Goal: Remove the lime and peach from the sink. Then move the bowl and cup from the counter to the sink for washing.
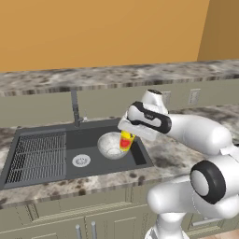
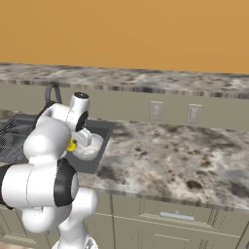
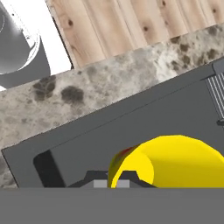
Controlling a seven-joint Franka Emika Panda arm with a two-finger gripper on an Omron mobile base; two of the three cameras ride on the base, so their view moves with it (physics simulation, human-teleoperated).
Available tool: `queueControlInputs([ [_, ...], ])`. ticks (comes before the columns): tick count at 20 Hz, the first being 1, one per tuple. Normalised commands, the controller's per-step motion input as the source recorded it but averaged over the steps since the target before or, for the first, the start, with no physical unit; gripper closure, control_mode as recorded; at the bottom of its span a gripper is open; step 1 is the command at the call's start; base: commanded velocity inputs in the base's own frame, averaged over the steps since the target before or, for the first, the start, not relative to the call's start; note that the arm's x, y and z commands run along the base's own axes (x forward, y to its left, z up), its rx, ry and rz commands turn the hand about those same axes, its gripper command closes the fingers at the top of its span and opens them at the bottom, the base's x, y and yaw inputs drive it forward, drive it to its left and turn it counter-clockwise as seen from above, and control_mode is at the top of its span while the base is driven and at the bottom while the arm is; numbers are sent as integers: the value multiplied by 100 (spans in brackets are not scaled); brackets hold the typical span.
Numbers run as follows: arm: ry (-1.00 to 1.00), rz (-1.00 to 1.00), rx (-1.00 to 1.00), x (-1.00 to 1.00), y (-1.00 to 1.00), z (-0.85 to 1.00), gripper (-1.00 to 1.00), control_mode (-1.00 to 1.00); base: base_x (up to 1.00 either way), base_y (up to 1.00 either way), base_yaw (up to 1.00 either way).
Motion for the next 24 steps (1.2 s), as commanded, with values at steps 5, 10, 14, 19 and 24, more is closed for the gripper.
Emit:
queueControlInputs([
  [5, -2, 8, 0, 8, 27, -14, 100, -100, 0, 0, 0],
  [10, 0, 1, 0, 4, 29, -12, 100, -100, 0, 0, 0],
  [14, -4, 2, 0, 0, 26, -13, 100, -100, 0, 0, 0],
  [19, -8, 1, 0, 0, 23, -15, 100, -100, 0, 0, 0],
  [24, -6, 2, 0, 0, 14, -15, 100, -100, 0, 0, 0],
])
